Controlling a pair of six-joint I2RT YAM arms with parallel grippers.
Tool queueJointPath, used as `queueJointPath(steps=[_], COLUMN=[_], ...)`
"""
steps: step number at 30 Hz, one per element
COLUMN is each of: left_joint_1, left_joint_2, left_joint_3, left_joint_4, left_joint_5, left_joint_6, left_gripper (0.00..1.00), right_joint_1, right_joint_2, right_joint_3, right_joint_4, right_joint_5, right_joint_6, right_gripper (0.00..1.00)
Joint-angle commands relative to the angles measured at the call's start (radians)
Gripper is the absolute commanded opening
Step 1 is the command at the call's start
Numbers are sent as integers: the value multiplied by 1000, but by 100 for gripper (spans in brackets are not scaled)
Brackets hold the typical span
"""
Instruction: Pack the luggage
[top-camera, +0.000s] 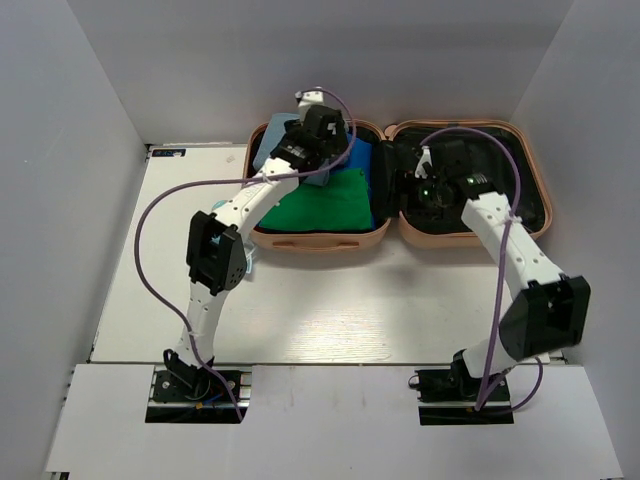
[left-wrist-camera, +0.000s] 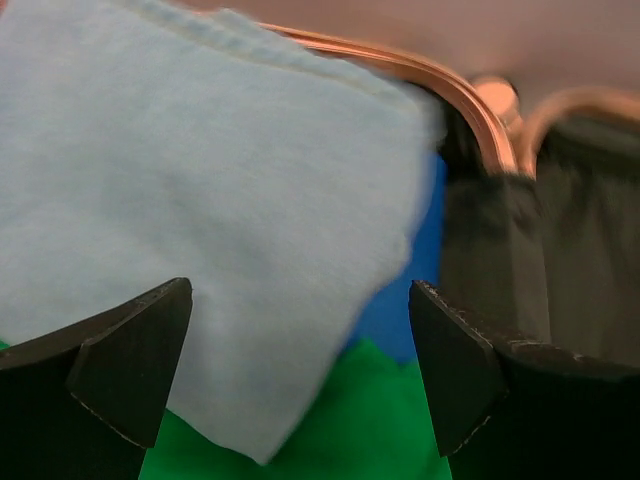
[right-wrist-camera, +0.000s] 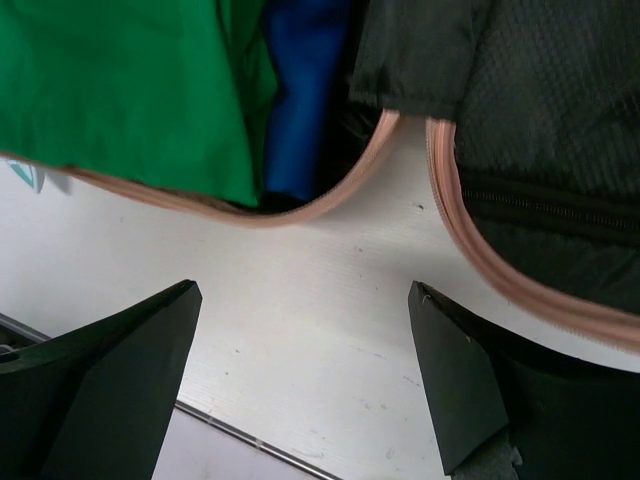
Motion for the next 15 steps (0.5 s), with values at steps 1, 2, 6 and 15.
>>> queueJointPath(steps=[1,2,6,15], left_joint_1=[-63,-79,-67,183], left_joint_2=[-114,-149,-214,-320], left_joint_3=[-72,-85,-74,-146], left_joint_4=[77,87,13,-255], left_joint_5=[26,17,-59,-13], left_joint_6=[210,234,277,111], left_gripper=[100,100,100,100], right_joint_1=[-12,-10,-7,37], right_joint_2=[103,122,220,553], right_joint_3=[142,162,274,613], right_joint_4=[-5,-2,22,251], right_joint_5=[-20,-44,-135,-355], right_joint_6=[7,10,59,273], right_gripper=[90,90,90,87])
